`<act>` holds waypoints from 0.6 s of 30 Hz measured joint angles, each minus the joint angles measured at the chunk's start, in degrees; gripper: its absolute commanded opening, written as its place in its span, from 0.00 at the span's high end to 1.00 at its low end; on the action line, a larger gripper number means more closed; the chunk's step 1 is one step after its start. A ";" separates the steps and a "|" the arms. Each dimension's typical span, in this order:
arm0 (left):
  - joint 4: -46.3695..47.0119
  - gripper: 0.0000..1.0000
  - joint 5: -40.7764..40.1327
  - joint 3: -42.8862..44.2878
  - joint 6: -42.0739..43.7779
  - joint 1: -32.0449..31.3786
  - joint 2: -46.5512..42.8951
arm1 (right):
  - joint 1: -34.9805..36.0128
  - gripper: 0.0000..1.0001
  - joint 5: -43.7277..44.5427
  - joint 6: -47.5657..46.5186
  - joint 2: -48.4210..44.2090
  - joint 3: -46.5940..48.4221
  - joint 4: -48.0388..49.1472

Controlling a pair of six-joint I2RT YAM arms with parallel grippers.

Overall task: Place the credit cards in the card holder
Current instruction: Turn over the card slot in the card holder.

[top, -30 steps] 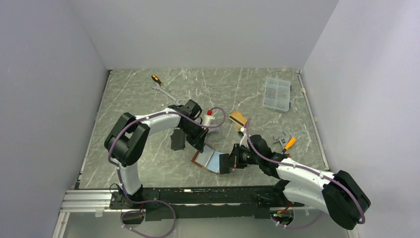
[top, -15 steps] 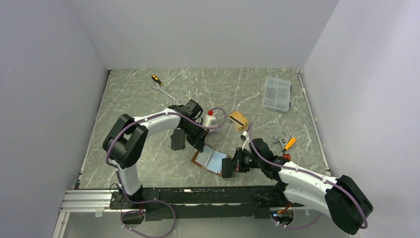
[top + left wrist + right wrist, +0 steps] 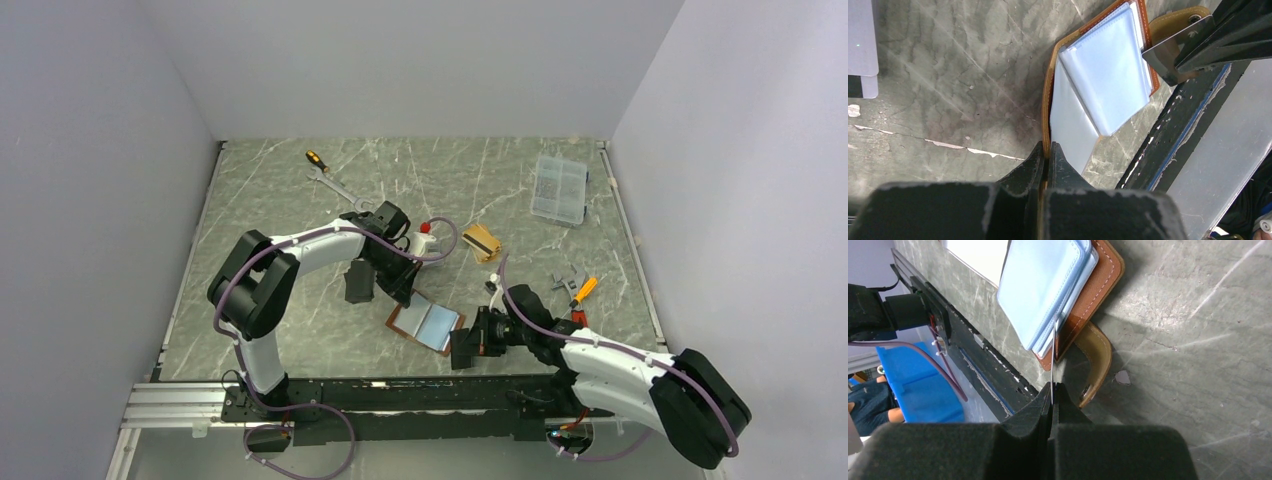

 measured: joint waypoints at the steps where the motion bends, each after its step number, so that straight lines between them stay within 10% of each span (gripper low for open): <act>1: 0.02 1.00 -0.04 0.00 0.00 -0.02 0.00 | 0.00 1.00 -0.24 0.04 0.50 0.00 0.24; 18: 0.02 1.00 -0.59 0.00 0.04 -0.44 0.00 | 0.00 1.00 -1.66 0.00 3.78 0.24 2.60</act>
